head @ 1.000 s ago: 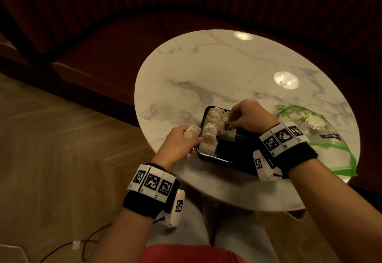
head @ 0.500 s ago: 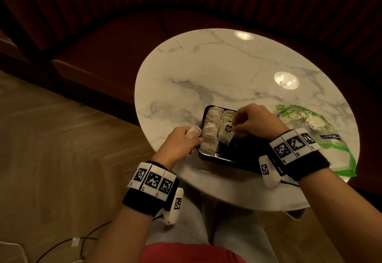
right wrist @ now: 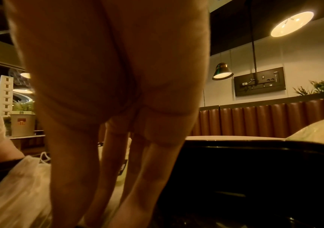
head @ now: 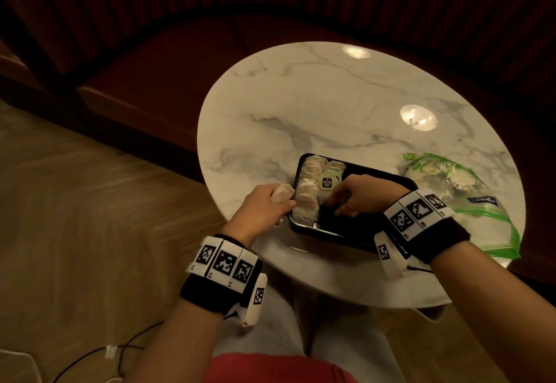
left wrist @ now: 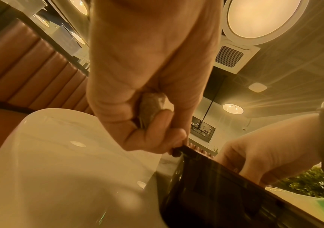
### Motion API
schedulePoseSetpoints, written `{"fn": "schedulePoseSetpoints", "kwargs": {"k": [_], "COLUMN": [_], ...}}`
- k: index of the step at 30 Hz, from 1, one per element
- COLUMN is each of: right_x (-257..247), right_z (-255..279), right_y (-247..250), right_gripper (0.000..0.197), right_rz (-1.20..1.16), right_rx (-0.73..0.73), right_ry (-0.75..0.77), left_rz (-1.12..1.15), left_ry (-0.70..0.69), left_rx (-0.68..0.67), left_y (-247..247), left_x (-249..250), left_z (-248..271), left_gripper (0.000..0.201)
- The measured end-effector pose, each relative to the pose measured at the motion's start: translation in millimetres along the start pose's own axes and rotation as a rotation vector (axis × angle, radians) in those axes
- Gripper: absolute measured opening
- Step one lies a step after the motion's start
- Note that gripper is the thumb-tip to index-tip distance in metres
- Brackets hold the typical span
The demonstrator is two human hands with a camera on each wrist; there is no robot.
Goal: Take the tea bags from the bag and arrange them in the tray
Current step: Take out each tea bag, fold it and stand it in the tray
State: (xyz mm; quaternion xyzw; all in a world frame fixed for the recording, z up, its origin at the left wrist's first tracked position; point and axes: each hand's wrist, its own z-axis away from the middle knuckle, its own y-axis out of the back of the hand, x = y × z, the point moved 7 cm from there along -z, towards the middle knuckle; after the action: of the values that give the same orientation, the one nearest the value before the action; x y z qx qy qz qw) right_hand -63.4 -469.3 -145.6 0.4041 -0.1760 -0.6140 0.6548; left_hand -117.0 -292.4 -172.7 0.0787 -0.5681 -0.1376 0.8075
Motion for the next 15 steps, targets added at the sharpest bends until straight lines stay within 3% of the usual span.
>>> {"fn": "schedulePoseSetpoints", "kwargs": {"k": [6,15], "right_x": [-5,6], "right_z": [0,-14], "right_y": [-12,-10], "right_gripper": [0.03,0.036], "right_rz": [0.051,-0.001], "right_rx": [-0.09,-0.055], "right_ry": [-0.004,-0.052], "left_rz": [0.005,-0.024], "left_ry": [-0.007,-0.014], "left_rx": [-0.005,0.004], "left_y": [-1,0], "left_x": [1,2], "left_z": [1,1], "left_gripper": [0.004,0.003]}}
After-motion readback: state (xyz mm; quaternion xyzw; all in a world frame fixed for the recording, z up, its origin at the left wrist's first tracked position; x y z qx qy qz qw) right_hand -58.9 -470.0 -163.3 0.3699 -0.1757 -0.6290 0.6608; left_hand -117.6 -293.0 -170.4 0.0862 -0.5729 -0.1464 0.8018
